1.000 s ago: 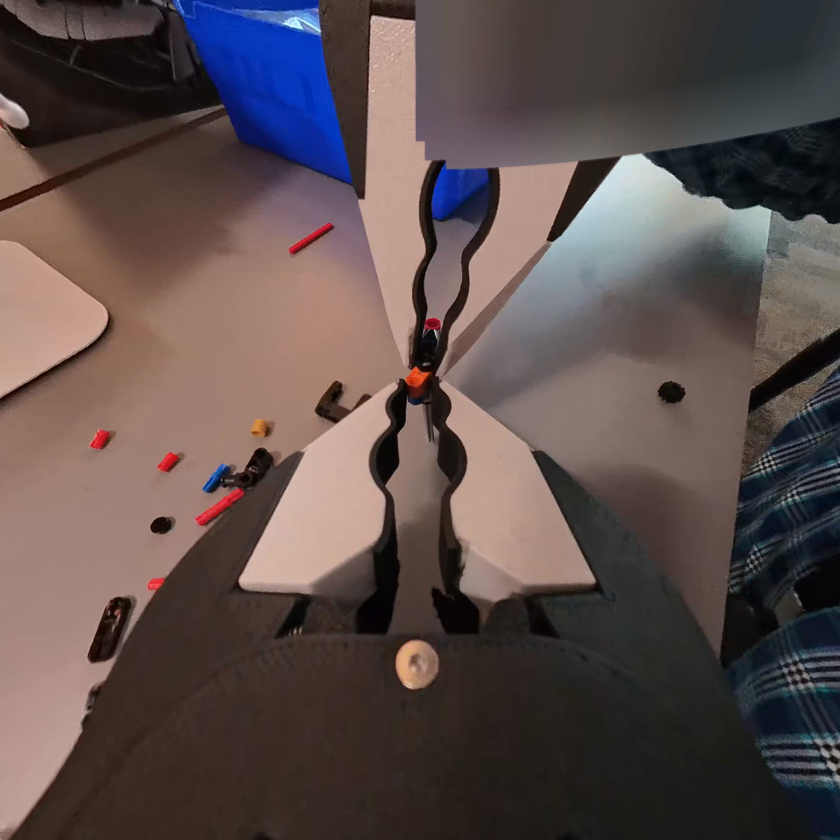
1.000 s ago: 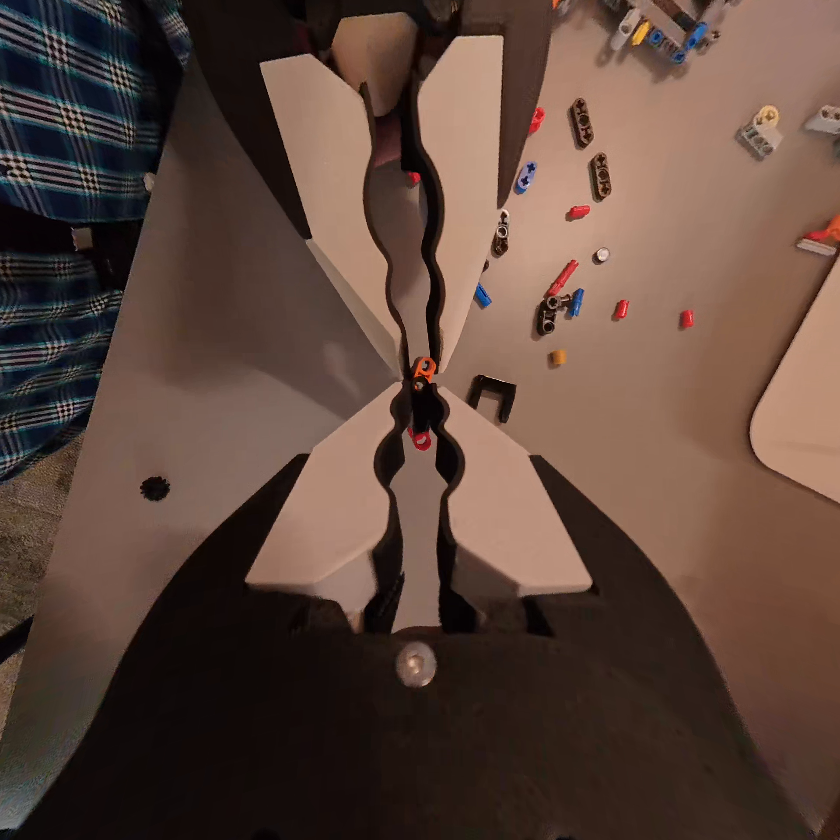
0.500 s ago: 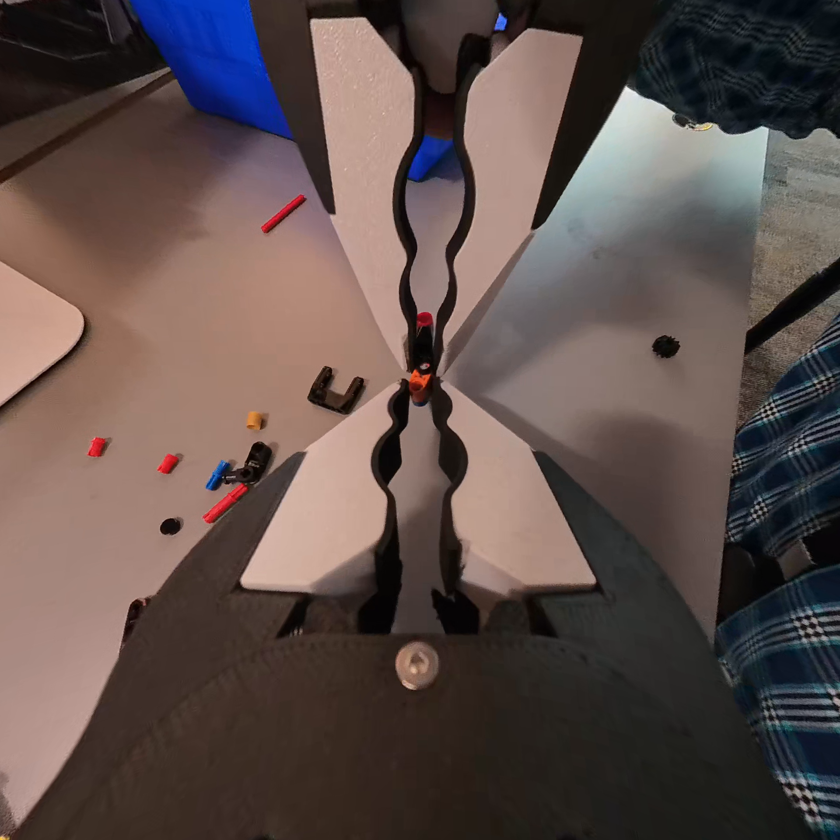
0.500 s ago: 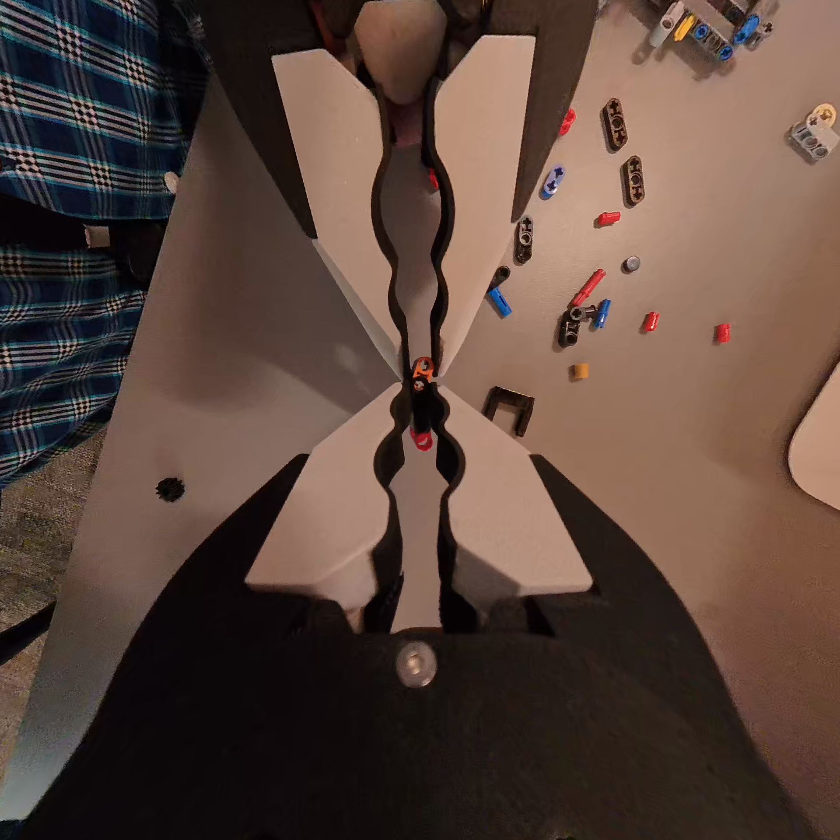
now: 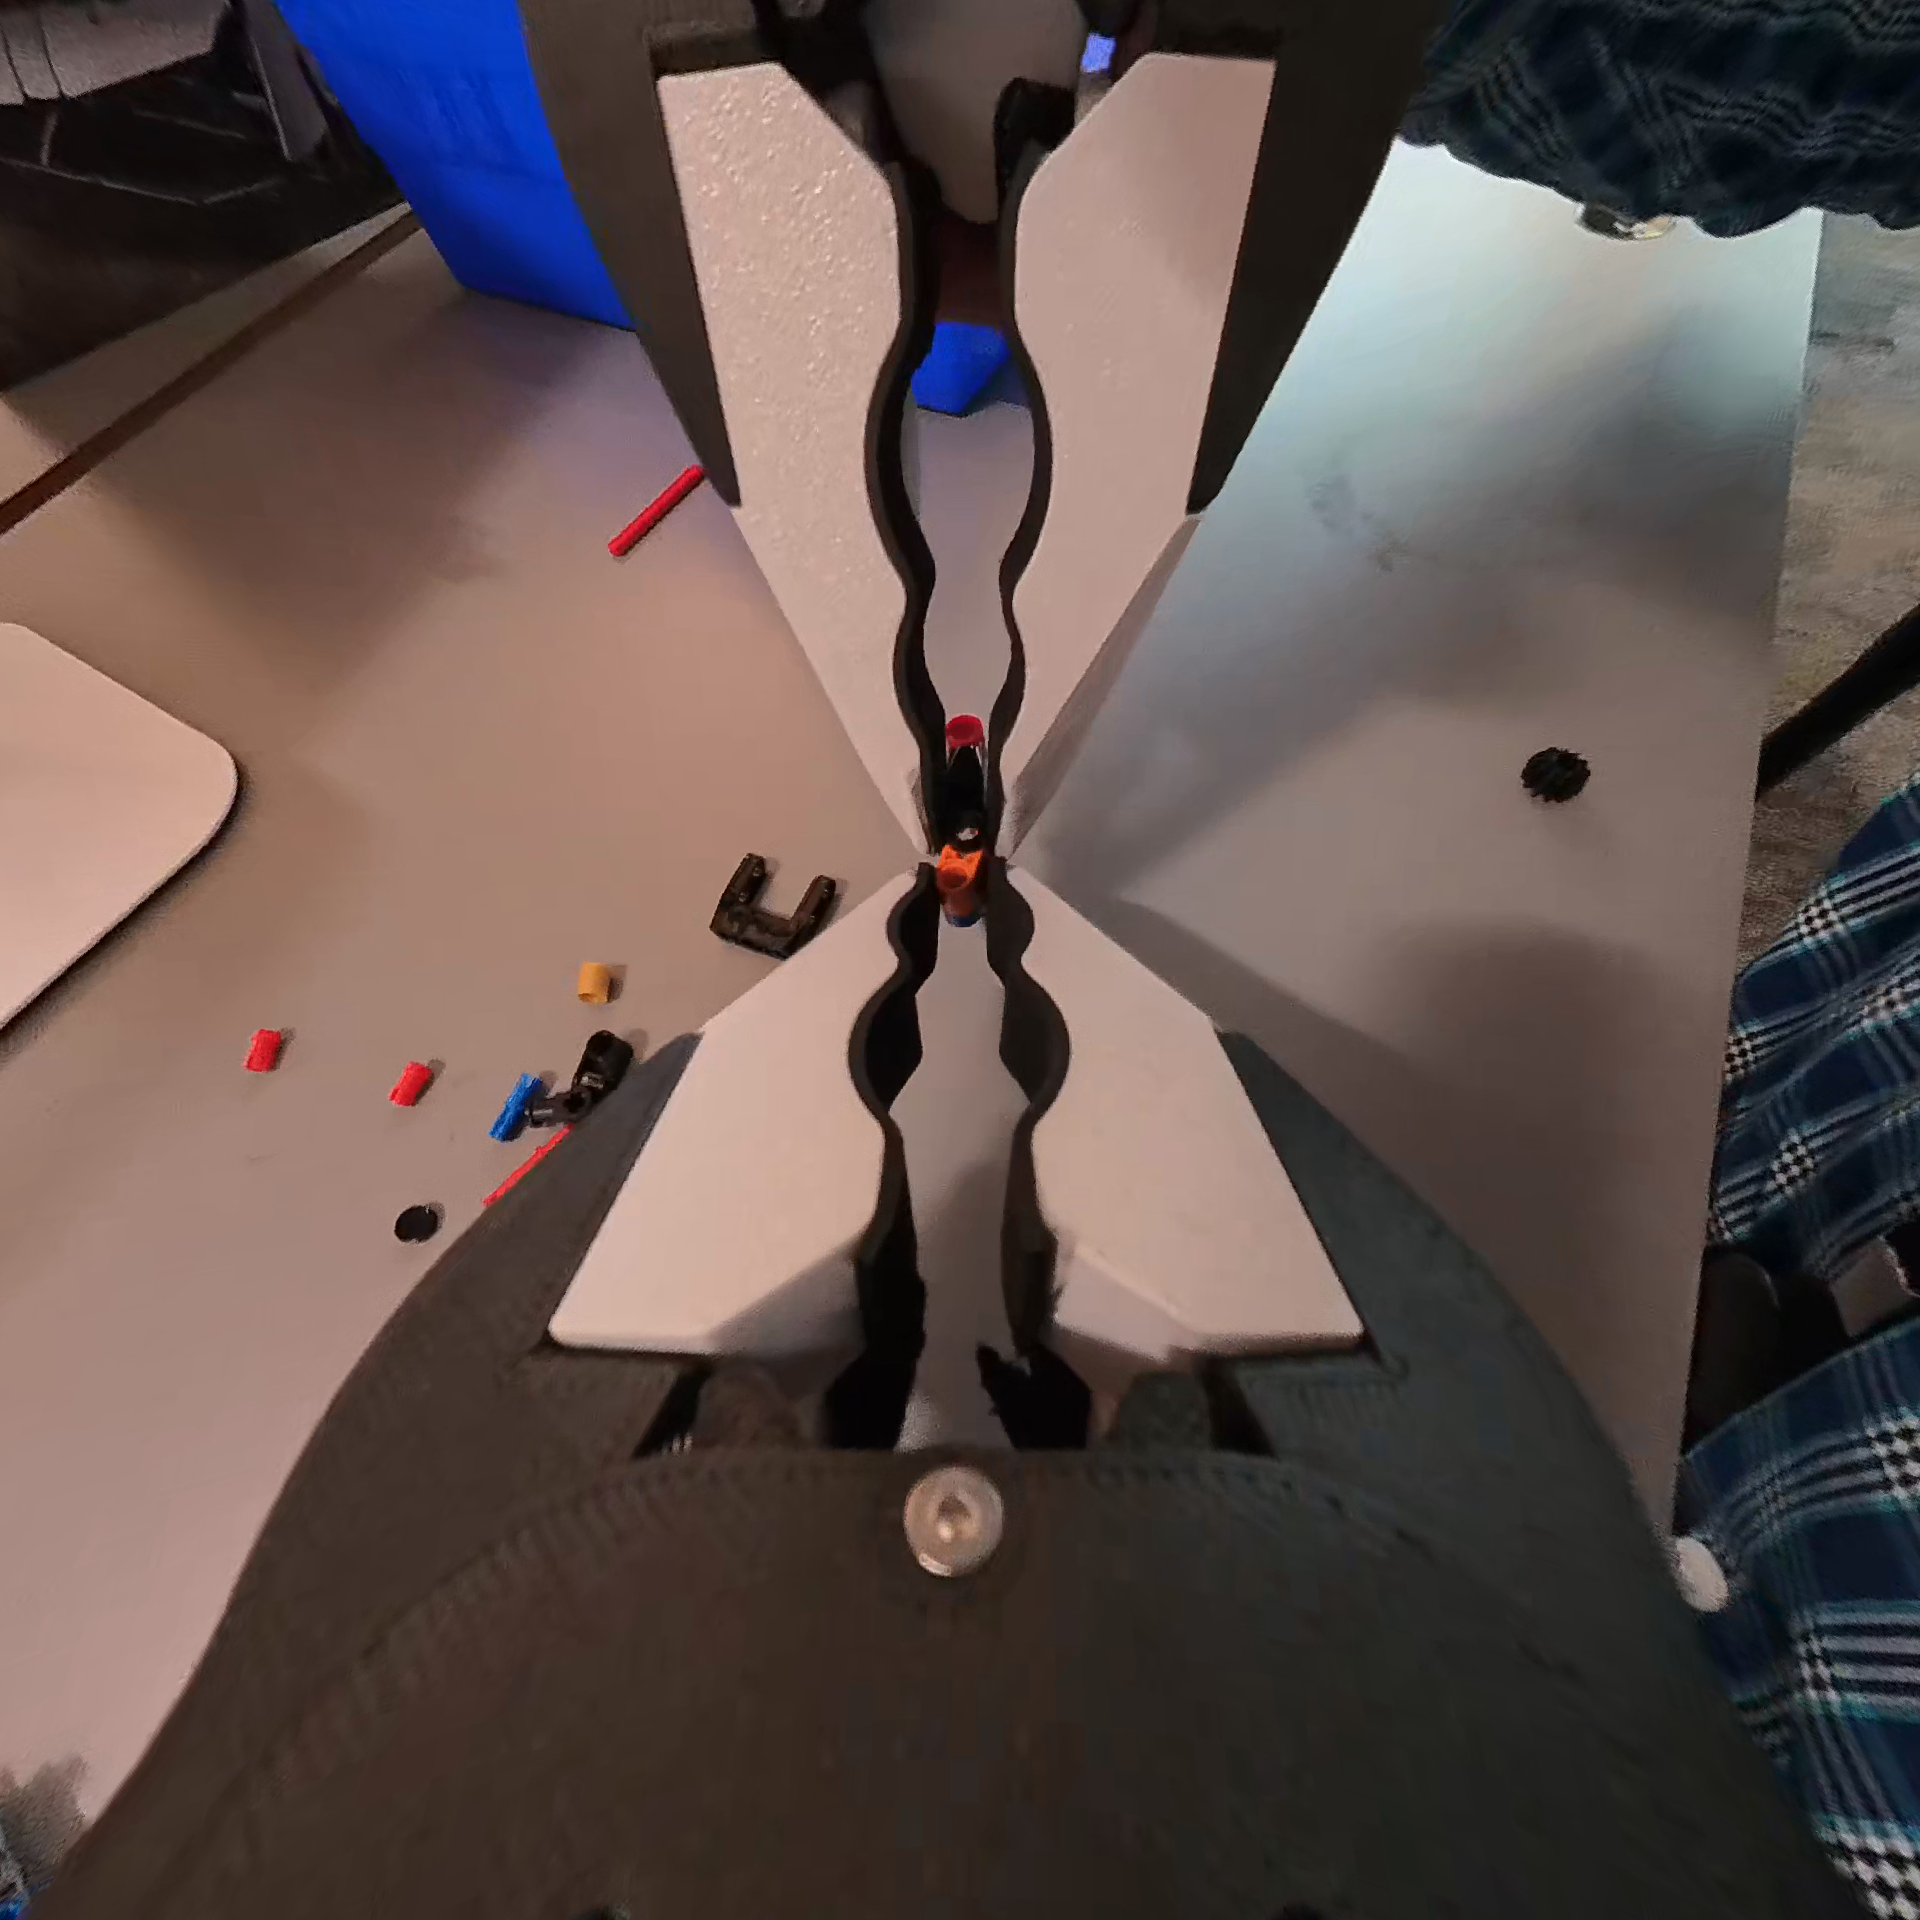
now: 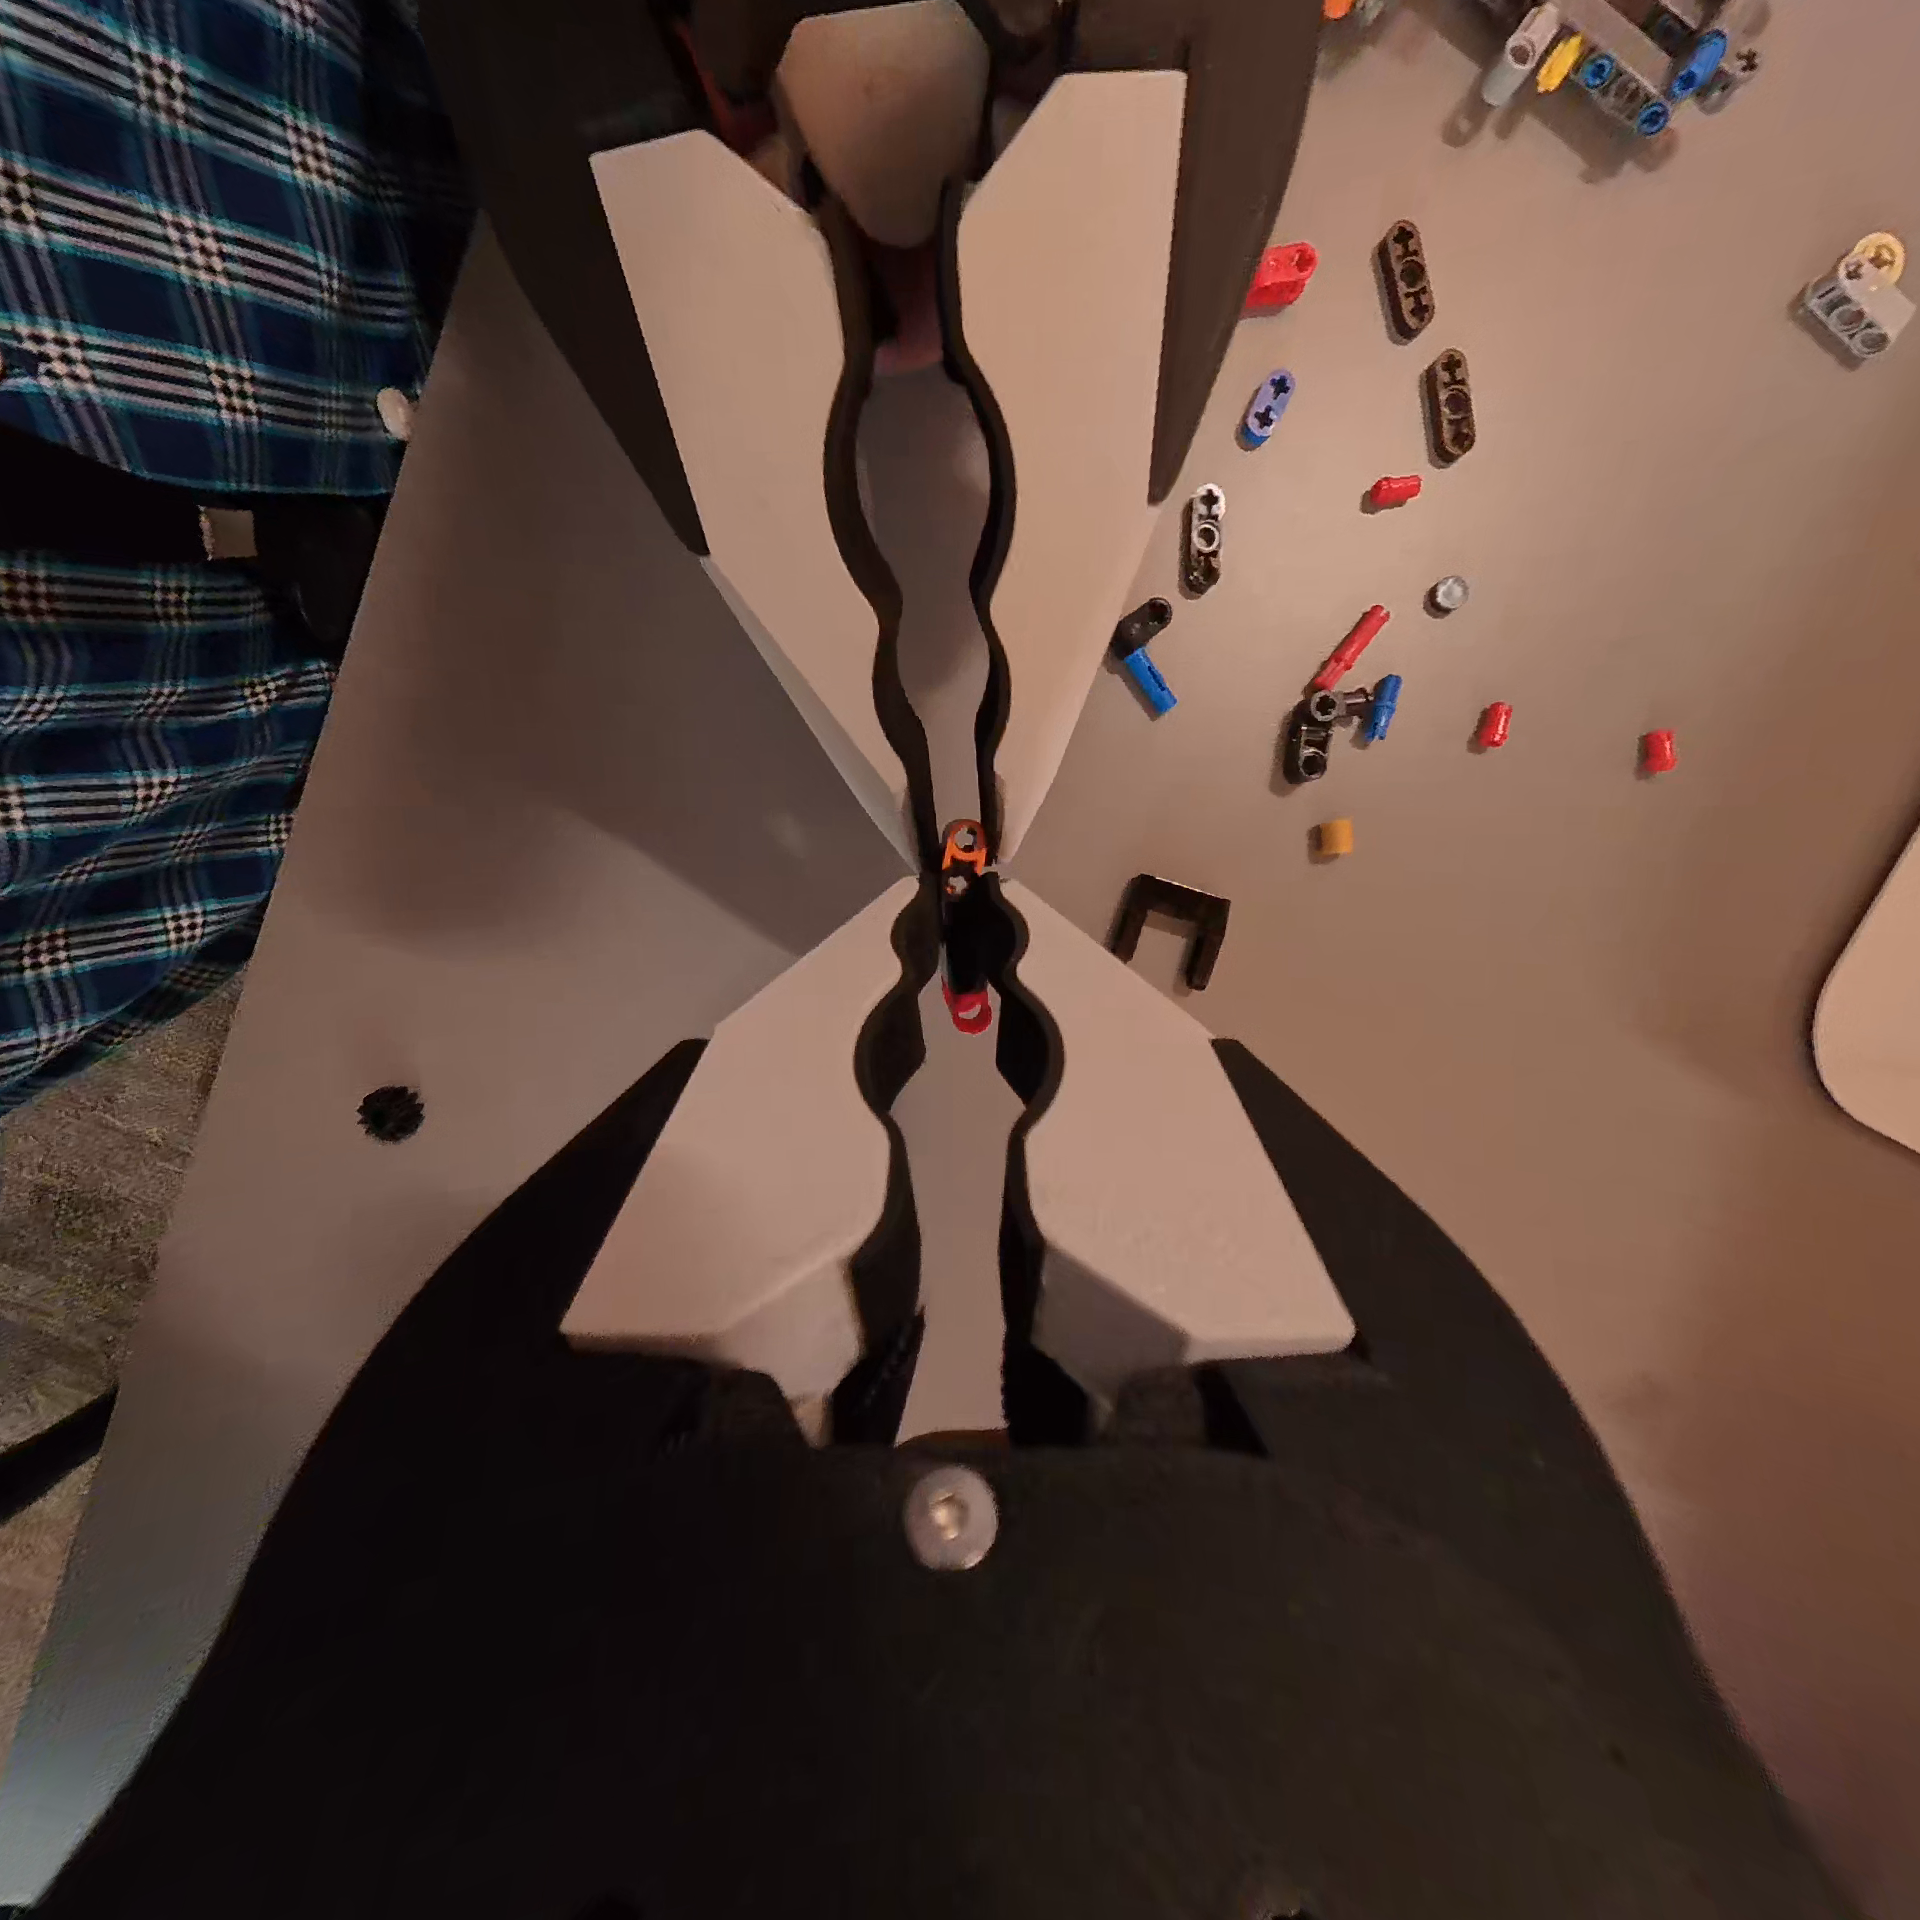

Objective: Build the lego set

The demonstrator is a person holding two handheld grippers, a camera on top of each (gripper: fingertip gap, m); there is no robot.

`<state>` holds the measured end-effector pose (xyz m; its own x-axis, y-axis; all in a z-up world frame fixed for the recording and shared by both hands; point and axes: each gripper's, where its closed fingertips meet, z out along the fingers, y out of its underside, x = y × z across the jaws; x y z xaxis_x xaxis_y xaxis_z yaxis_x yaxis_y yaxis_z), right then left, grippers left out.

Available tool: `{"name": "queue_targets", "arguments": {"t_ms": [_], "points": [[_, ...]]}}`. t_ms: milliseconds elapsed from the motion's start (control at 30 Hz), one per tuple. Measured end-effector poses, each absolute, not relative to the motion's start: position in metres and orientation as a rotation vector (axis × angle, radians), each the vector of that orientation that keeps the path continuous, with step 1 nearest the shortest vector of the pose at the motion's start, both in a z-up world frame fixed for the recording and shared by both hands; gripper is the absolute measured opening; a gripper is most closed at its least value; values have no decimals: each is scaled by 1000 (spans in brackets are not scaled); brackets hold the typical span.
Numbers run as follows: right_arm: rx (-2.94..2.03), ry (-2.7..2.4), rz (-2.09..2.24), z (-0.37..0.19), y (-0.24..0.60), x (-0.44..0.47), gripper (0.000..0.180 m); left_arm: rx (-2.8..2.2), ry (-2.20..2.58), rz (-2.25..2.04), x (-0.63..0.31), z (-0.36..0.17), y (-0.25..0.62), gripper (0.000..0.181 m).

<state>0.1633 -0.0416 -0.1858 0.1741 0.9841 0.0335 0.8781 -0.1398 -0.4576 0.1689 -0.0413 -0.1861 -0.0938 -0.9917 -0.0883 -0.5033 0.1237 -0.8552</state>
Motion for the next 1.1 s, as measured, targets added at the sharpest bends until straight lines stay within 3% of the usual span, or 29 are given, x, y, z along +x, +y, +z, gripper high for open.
{"name": "queue_targets", "arguments": {"t_ms": [733, 867, 1100], "points": [[-2079, -1830, 378, -190, -46, 163, 4, -1413, 1786, -860, 170, -187, -46, 6], [-2094, -1881, 295, -211, -48, 162, 3, -1414, 1866, -740, 168, -207, -47, 5], [-2121, -1830, 449, -212, -49, 161, 4, -1483, 1832, -863, 168, -208, -47, 6]]}}
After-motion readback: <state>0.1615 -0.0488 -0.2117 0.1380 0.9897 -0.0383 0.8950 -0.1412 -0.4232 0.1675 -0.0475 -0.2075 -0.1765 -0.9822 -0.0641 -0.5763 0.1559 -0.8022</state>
